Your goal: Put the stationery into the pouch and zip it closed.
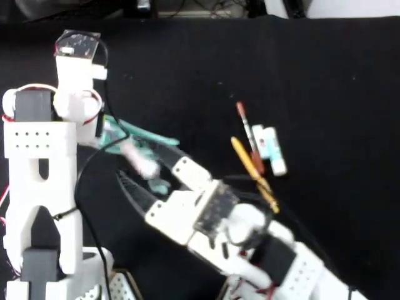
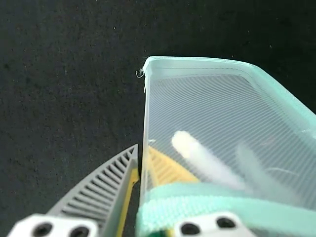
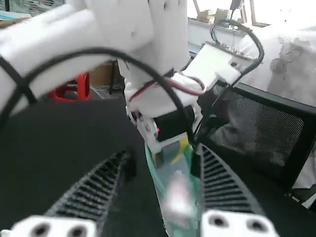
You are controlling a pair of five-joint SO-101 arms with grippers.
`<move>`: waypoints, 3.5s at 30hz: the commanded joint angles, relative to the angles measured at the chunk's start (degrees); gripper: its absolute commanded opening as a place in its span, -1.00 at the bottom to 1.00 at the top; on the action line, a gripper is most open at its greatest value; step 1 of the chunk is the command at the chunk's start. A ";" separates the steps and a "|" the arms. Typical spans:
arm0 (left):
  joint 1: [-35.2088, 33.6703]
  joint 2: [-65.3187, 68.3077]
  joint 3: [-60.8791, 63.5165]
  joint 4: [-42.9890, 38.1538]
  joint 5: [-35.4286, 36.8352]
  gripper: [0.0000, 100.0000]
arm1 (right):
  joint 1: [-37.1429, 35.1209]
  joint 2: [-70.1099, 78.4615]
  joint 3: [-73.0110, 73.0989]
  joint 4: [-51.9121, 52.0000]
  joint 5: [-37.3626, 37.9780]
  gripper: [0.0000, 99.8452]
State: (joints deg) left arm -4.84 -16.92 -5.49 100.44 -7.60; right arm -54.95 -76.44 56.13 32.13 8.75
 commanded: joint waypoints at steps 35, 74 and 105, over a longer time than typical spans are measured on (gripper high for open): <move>-0.13 -0.26 0.48 0.35 -0.26 -0.94 | 7.30 8.04 -7.43 18.64 0.26 -0.68; -0.13 -0.26 0.48 0.35 -0.35 -0.94 | 17.67 7.16 -12.09 23.91 9.76 -0.97; -0.13 -0.26 0.57 0.35 -0.35 -0.94 | 26.29 7.60 -37.05 42.64 5.63 -0.66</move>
State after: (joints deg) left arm -4.57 -16.92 -5.05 100.26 -7.34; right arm -35.43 -69.41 23.87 72.48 14.99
